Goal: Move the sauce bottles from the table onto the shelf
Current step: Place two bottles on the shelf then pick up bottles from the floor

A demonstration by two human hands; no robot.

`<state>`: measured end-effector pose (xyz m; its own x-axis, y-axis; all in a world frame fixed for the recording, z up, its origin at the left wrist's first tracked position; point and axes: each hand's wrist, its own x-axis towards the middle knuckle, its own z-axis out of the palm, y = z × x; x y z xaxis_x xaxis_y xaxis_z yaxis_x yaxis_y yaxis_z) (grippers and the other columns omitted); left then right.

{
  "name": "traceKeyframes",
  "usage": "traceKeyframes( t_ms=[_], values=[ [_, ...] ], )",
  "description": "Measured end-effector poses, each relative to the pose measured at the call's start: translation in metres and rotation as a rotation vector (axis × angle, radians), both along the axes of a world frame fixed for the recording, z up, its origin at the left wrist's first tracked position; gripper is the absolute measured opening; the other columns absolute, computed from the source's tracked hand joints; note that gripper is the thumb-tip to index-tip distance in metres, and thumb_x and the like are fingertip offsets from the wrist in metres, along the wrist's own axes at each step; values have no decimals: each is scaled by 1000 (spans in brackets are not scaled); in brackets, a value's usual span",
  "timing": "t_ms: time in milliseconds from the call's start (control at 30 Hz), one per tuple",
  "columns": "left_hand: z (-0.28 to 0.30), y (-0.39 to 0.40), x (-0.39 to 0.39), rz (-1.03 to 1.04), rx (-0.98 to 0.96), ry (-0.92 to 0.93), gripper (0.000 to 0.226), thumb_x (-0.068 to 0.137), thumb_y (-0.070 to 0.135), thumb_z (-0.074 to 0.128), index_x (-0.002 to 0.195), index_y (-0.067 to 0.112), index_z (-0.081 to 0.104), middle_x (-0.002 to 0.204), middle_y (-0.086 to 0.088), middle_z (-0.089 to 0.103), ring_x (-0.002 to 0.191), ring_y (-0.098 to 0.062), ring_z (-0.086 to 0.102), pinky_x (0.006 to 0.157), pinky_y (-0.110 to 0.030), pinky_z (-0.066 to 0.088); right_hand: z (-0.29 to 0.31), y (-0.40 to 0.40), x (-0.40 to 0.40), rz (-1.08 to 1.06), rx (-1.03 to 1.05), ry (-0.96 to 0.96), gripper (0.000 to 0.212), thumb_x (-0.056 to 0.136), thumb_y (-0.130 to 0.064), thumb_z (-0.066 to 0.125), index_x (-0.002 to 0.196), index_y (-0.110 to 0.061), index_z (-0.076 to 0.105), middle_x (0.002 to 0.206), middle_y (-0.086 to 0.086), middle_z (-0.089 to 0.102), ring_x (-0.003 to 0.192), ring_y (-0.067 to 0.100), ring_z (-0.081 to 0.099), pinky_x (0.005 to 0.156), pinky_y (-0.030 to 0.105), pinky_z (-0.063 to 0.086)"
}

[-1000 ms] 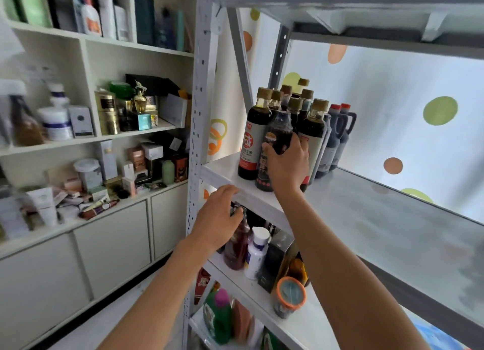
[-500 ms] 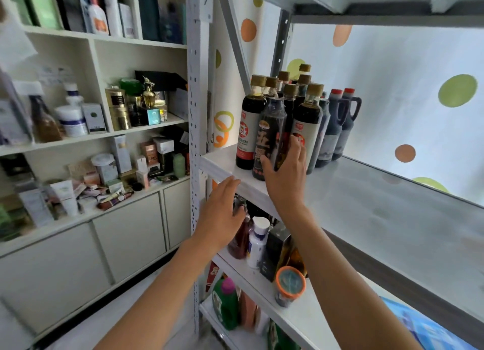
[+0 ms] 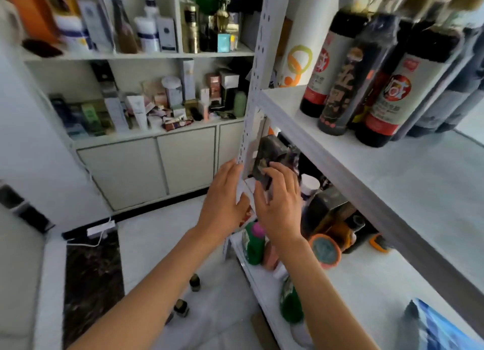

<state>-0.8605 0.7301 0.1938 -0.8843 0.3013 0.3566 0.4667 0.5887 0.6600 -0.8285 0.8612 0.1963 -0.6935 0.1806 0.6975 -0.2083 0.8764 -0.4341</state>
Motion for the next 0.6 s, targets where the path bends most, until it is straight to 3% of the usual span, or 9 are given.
traceKeyframes(
  t_ms=[100,300,467,600],
  values=[
    [-37,-37,7,123,-11,-75,62,95,15,57,150,12,30,160,-2,22,147,-14,16,119,-21,11,-45,-33,-12,143,-11,-69,28,87,-9,70,113,-5,64,122,11,62,118,24,53,103,36,44],
    [-113,-116,26,357,-38,-217,58,92,10,58,146,11,37,157,-3,27,146,-14,20,113,-7,4,-126,-106,-21,365,-61,-225,25,89,-10,68,113,-5,64,120,11,61,116,26,55,100,35,45],
    [-162,-165,36,477,-14,-331,58,92,8,58,146,10,37,156,-4,28,146,-16,23,118,-23,16,-188,-156,-9,458,-77,-388,25,91,-15,65,115,-7,64,124,9,61,119,23,53,99,37,48],
    [-199,-192,41,532,18,-418,57,93,7,56,146,11,37,155,-3,30,144,-15,25,117,-21,17,-231,-187,-1,478,-74,-533,27,91,-23,56,113,-10,64,124,6,61,117,21,55,96,36,50]
  ],
)
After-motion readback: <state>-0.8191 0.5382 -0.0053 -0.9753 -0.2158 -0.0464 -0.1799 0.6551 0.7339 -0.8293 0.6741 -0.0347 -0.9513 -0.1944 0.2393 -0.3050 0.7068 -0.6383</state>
